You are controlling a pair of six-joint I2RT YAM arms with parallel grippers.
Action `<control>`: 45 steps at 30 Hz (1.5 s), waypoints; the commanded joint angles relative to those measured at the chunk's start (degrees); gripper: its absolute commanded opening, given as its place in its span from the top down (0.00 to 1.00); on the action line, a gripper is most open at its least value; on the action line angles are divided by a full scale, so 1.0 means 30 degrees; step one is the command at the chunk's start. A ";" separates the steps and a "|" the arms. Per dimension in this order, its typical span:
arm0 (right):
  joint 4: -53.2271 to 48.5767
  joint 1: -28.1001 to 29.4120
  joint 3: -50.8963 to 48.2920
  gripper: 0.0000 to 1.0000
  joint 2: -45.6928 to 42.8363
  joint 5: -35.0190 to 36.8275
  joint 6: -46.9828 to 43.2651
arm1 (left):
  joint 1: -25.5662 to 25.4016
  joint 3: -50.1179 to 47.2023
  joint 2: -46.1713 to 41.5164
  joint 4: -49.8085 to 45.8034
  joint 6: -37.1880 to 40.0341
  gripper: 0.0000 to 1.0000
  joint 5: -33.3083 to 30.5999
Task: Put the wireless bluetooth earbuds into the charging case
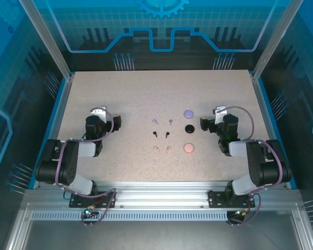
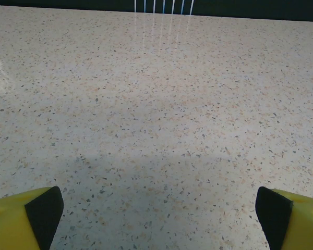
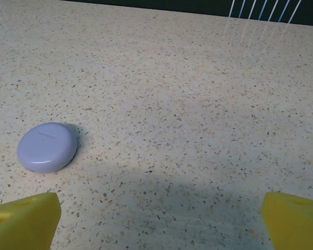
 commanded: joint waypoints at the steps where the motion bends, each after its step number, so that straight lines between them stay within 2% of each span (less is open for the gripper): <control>1: 0.0130 -0.0115 0.0313 0.00 0.0017 -0.0291 -0.0184 | 0.0157 0.0096 -0.0001 0.0089 -0.0040 0.01 0.0365; 23: 0.0224 -0.0616 0.0272 0.00 -0.0064 -0.1033 0.0090 | 0.0105 0.0141 0.0013 0.0016 0.0076 0.01 0.0530; 25: -0.2096 -0.0463 0.1190 0.00 -0.1073 0.0540 0.0568 | 0.0038 0.0562 -0.0414 -0.0962 0.0318 0.01 0.0873; 28: -0.6359 -0.0459 0.2932 0.00 -0.2875 0.1483 0.1100 | -0.0027 0.1874 -0.1673 -0.4224 -0.0103 0.01 -0.0331; 33: -1.5652 -0.0887 0.7454 0.00 -0.4323 0.2217 0.6380 | -0.0136 0.3922 -0.3804 -0.9489 -0.1076 0.02 -0.0454; 39: -2.1532 -0.1041 1.1284 0.00 -0.3981 -0.1649 0.7784 | -0.0519 0.5910 -0.6552 -1.4662 -0.4438 0.03 0.0221; 41: -2.3786 -0.0572 1.2226 0.00 -0.3948 -0.1990 0.8182 | -0.1082 0.6200 -0.7274 -1.5719 -0.5283 0.03 0.0325; 45: -2.7670 0.0897 1.3385 0.07 -0.4048 -0.2220 0.9572 | -0.2820 0.6912 -0.7866 -1.7714 -0.6956 0.06 0.0233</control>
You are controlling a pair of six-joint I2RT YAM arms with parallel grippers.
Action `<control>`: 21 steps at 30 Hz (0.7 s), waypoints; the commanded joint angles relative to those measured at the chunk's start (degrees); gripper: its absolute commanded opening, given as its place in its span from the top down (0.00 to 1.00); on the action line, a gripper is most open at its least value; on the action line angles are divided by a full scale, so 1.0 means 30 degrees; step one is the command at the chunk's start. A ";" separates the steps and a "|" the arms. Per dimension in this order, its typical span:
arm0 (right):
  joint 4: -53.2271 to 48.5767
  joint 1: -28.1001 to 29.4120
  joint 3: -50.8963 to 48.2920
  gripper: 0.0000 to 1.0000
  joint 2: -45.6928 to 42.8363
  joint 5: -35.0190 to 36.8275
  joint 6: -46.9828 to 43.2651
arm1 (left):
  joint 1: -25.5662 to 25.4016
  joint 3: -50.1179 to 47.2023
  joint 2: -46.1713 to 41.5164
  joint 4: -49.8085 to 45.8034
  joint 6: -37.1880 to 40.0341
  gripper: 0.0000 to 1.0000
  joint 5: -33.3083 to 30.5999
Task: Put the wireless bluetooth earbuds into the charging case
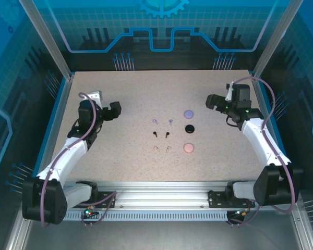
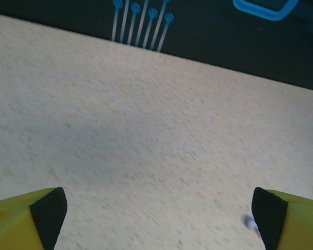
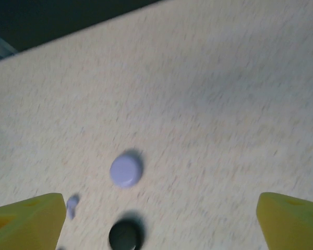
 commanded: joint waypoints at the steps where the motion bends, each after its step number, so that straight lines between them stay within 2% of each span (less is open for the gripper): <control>1: -0.5582 0.1359 0.0804 0.07 -0.0106 -0.1056 0.2282 | -0.1451 0.0833 -0.0353 -0.3336 -0.2589 0.06 0.0083; 4: -0.6299 0.2661 0.0150 0.09 -0.0295 -0.1564 0.4056 | -0.2872 0.1015 -0.0090 -0.4188 -0.4726 0.07 -0.0647; 9: -0.7119 0.4996 -0.0925 0.11 0.0011 -0.0913 0.6884 | -0.4739 0.0884 0.0742 -0.4690 -0.8059 0.06 -0.1044; 16: -0.7601 0.7390 -0.1411 0.12 0.1982 0.0182 0.9962 | -0.6380 0.0997 0.2089 -0.5454 -1.0353 0.05 -0.1788; 21: -0.8000 0.8515 -0.0575 0.13 0.4180 0.0952 1.0425 | -0.6795 0.0963 0.2817 -0.4937 -1.0710 0.04 -0.1291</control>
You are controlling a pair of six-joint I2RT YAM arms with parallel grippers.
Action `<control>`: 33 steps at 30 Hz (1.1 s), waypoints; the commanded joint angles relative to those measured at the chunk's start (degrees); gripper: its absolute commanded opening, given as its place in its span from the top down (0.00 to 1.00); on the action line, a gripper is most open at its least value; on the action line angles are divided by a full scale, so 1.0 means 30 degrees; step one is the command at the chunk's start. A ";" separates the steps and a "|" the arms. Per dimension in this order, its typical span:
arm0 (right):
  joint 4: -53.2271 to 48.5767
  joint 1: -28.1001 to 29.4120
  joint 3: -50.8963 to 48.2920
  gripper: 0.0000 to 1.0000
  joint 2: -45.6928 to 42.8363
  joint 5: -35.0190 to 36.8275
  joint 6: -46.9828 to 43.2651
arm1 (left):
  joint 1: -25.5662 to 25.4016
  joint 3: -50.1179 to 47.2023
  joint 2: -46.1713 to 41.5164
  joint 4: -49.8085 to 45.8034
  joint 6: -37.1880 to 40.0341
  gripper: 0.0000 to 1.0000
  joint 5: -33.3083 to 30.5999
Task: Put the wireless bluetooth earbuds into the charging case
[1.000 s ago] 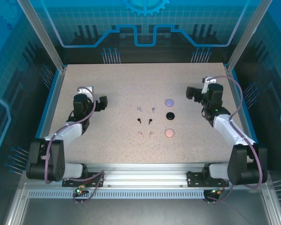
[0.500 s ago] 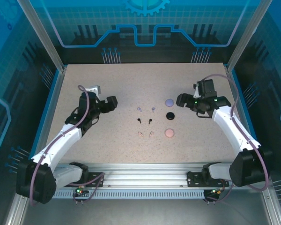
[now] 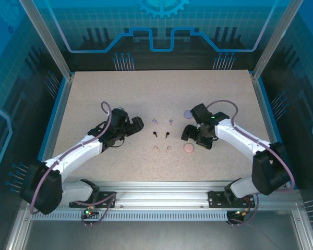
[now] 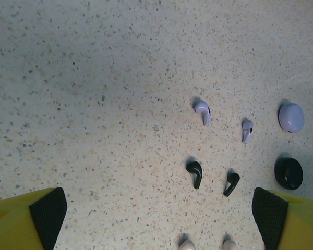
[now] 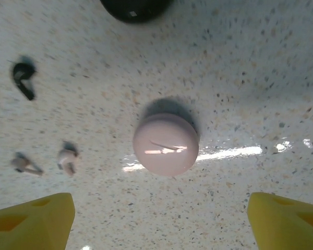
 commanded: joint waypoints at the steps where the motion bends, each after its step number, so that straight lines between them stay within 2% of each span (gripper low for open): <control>1: -0.1001 0.0617 0.0889 0.13 0.1273 0.0999 0.1097 | -0.0285 0.0702 0.0589 -0.0248 -0.0751 0.04 -0.0012; 9: -0.0846 0.1119 0.2153 0.17 0.4353 0.1333 0.1690 | -0.0375 0.1602 0.1181 -0.0436 0.0084 0.01 0.0277; 16: -0.1148 0.1462 0.2910 0.21 0.5893 0.1905 0.2349 | -0.0360 0.2231 0.1733 -0.0403 0.0666 0.01 0.0651; 22: -0.1484 0.1620 0.3066 0.24 0.6390 0.2413 0.2958 | -0.0379 0.2628 0.2280 -0.0356 0.1095 0.01 0.0831; 33: -0.0670 0.1792 0.2578 0.28 0.6670 0.1951 0.3288 | -0.0341 0.3170 0.2767 -0.0370 0.1716 0.01 0.0996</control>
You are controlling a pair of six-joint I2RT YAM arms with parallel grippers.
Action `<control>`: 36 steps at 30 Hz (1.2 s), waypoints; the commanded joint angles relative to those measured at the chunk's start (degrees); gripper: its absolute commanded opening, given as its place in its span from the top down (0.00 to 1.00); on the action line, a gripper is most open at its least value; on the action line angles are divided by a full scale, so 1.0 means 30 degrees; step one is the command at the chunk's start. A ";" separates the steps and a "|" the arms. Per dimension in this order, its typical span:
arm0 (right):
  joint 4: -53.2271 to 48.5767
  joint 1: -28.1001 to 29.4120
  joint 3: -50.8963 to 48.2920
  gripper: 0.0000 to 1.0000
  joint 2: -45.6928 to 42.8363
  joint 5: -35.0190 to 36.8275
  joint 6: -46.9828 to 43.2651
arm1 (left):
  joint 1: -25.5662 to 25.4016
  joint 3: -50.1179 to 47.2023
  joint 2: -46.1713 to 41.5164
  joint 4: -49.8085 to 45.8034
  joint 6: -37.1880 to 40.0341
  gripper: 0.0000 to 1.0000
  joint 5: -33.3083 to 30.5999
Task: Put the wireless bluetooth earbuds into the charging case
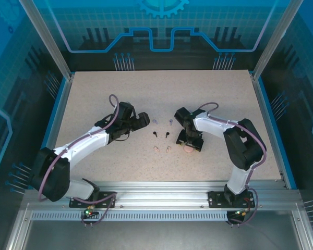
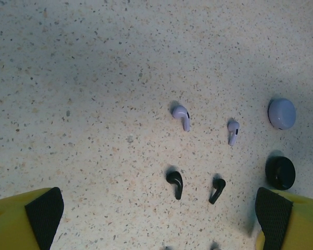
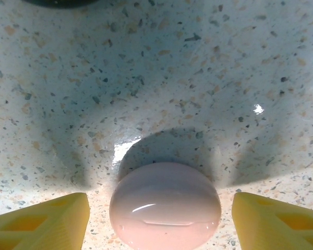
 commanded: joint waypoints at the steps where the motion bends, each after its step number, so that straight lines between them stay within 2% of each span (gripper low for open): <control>1: 0.0155 0.0286 -0.0128 0.29 0.0426 0.0007 0.0440 | -0.0131 0.0668 0.0166 -0.0199 0.0611 0.01 0.0454; 12: 0.0851 0.0139 -0.1097 0.35 0.0429 -0.0033 0.0469 | -0.0071 0.1292 0.0166 -0.1204 0.0097 0.01 0.1275; 19: 0.1395 -0.0189 -0.1779 0.43 0.0267 -0.0141 0.0207 | -0.0027 0.1584 0.0049 -0.1770 -0.1168 0.01 0.1609; 27: 0.2045 -0.0226 -0.2546 0.59 -0.0925 -0.0636 -0.0056 | 0.0029 0.1288 -0.0825 -0.3081 -0.2679 0.01 0.0260; 32: 0.2139 -0.0134 -0.2676 0.61 -0.2445 -0.1160 -0.0217 | 0.0045 -0.0521 -0.2262 -0.1024 -0.2698 0.01 0.0122; 36: 0.2188 0.0023 -0.2049 0.61 -0.3611 -0.1993 -0.0341 | 0.0027 -0.2575 -0.3083 0.3126 -0.1856 0.01 0.2147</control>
